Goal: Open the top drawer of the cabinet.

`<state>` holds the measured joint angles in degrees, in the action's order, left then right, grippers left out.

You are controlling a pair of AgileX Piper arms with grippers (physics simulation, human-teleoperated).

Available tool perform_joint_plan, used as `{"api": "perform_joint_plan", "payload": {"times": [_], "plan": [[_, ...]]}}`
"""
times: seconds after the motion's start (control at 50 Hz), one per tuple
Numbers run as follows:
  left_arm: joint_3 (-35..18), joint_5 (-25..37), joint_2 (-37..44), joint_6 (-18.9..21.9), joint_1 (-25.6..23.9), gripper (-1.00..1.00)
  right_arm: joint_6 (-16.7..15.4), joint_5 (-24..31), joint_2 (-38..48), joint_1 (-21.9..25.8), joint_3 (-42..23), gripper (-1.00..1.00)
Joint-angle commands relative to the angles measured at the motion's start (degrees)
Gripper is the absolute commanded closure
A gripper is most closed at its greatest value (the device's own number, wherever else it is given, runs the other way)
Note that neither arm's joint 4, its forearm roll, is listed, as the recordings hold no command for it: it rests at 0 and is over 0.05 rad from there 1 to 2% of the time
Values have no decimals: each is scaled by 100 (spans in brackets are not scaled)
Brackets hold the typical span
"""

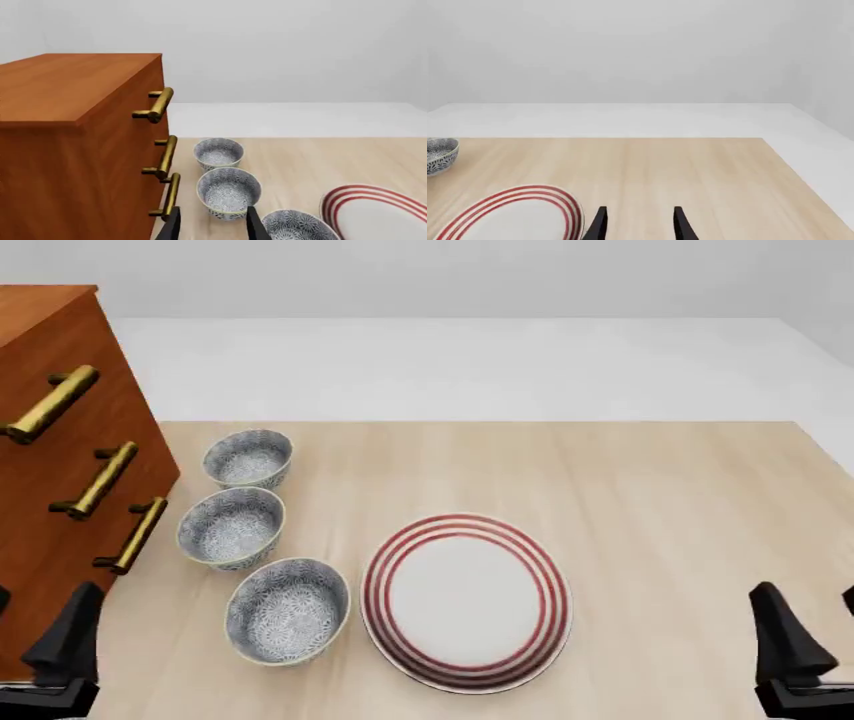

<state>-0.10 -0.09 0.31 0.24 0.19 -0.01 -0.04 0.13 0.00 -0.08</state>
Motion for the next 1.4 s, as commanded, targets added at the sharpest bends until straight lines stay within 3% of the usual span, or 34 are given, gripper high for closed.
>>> {"api": "perform_joint_plan", "payload": {"times": [0.02, 0.24, 0.46, 0.8, 0.86, 0.96, 1.18, 1.4], "plan": [[-15, 13, 19, 93, 40, -100, -4, -8, 26, 1, -17, -100], [-190, 220, -25, 155, 81, -100, 0, -8, 27, 0, -17, -100], [-367, 274, -30, 476, 188, -100, -1, -8, 28, 3, -17, -100], [-799, 274, -31, 1538, 298, -100, 0, -8, 27, 0, -17, -100], [-767, 221, -31, 1844, 226, -100, -2, -8, 27, 1, -17, -100], [-746, 163, -31, 1938, 209, -100, -2, -8, 26, 2, -17, -100], [-533, -186, -31, 2802, 99, -100, -1, -8, 26, 1, -17, -100], [-412, -331, -31, 3285, 49, -100, 0, -8, 27, 1, -17, -100]]}}
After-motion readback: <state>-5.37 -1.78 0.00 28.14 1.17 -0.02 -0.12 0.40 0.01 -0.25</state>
